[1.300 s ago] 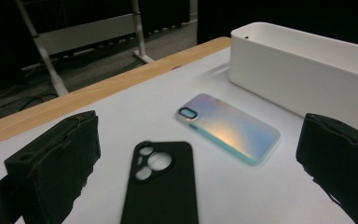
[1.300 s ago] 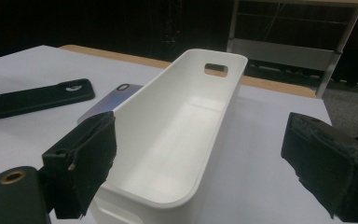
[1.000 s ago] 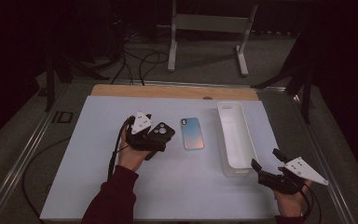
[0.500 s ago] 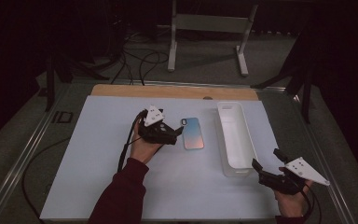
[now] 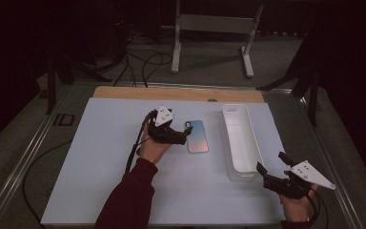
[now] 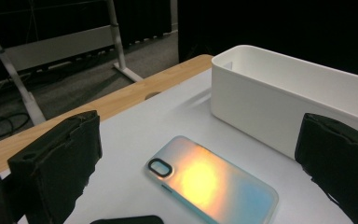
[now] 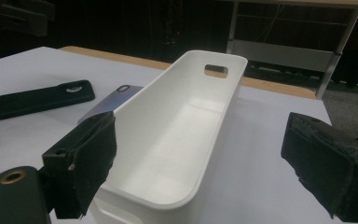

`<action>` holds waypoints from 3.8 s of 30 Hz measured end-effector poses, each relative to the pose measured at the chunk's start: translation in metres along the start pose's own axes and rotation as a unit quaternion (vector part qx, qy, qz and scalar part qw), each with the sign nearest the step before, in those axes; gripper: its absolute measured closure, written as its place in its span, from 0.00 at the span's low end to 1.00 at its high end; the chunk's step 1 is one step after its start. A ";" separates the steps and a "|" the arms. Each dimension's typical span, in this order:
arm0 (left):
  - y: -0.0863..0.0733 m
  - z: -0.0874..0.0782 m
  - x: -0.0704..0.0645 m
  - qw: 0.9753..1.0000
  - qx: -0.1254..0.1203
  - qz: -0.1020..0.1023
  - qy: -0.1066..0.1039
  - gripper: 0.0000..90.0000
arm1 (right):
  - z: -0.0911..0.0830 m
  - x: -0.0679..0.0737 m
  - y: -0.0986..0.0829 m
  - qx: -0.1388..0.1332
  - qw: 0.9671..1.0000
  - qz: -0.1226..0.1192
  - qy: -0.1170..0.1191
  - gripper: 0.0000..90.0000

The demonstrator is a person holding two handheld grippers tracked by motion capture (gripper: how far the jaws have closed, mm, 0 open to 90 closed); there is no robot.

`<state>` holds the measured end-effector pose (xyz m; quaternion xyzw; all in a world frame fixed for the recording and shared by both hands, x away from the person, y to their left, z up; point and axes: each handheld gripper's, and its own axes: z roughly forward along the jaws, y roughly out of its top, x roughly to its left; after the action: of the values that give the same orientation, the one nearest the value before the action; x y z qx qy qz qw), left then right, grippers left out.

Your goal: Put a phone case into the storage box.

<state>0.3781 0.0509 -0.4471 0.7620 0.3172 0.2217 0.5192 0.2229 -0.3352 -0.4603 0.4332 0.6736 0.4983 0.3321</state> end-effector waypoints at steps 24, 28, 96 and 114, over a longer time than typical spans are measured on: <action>0.004 0.061 -0.021 0.999 0.047 -0.002 -0.014 0.13 | -0.003 -0.003 0.000 -0.005 1.000 0.005 -0.002 0.11; 0.000 0.074 -0.025 0.998 0.066 -0.018 -0.013 0.21 | -0.003 -0.003 0.000 -0.006 1.000 0.005 -0.003 0.11; -0.068 0.046 -0.043 0.969 0.235 -0.053 -0.051 1.00 | -0.006 -0.004 -0.002 -0.005 1.000 0.005 -0.013 0.11; -0.071 0.039 -0.037 0.970 0.232 -0.055 -0.048 1.00 | -0.005 -0.003 -0.002 -0.004 1.000 0.002 -0.012 0.11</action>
<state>0.3601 0.0182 -0.5280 0.8527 0.3762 0.0762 0.3543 0.2197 -0.3403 -0.4607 0.4391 0.6670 0.4961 0.3408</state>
